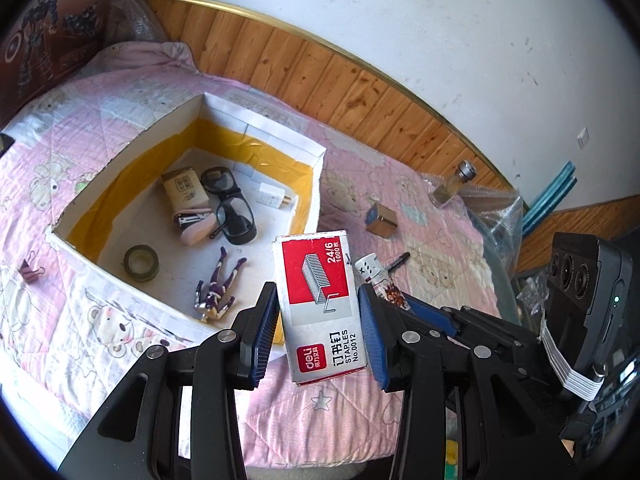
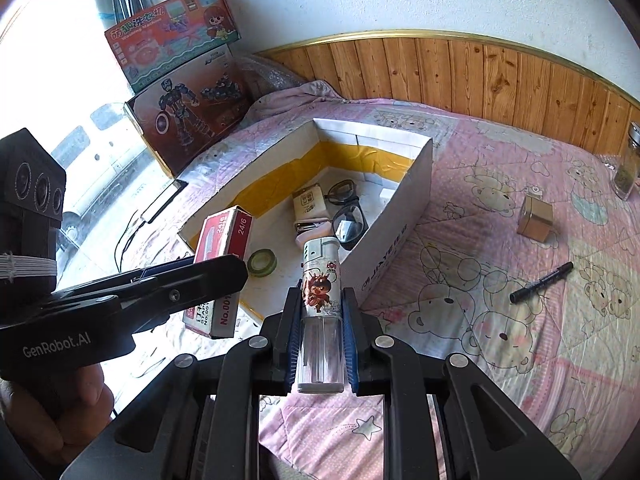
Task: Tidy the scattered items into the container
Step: 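Carry the staple box in the left tool and vial in the right tool over the box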
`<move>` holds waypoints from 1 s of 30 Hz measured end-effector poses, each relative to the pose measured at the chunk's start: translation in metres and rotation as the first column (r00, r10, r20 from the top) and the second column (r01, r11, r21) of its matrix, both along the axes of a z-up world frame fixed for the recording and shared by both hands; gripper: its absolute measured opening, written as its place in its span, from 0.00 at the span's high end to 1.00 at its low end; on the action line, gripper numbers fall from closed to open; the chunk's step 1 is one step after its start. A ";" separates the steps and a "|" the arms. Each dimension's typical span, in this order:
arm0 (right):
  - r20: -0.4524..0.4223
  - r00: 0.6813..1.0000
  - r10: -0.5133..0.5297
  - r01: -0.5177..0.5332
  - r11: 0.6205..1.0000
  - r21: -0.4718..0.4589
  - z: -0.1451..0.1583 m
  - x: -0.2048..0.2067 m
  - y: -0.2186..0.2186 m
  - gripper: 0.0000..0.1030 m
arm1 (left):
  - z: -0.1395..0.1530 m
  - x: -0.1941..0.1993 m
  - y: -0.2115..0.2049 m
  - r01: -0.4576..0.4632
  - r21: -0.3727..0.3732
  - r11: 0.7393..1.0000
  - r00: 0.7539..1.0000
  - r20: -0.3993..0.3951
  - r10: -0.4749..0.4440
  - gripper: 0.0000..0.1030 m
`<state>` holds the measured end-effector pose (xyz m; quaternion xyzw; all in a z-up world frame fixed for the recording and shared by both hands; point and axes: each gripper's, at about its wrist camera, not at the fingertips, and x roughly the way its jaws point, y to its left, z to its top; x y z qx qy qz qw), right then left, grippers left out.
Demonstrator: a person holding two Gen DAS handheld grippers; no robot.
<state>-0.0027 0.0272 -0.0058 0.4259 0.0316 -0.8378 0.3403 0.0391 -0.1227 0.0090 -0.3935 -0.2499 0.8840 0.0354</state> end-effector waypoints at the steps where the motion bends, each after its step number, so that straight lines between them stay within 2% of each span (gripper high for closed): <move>1: -0.001 1.000 0.003 -0.003 1.000 0.001 0.000 0.000 -0.002 0.80 | -0.001 0.001 -0.003 -0.004 0.003 1.000 1.000 0.000 0.004 0.59; 10: -0.014 0.999 0.034 -0.033 0.999 0.012 0.007 -0.004 -0.023 0.81 | -0.005 0.002 -0.030 -0.052 0.029 0.998 0.999 0.002 0.052 0.59; 30: -0.001 0.997 0.075 -0.075 0.996 0.037 0.002 -0.048 -0.062 0.81 | -0.033 -0.020 -0.085 -0.145 0.052 0.988 0.987 0.077 0.141 0.59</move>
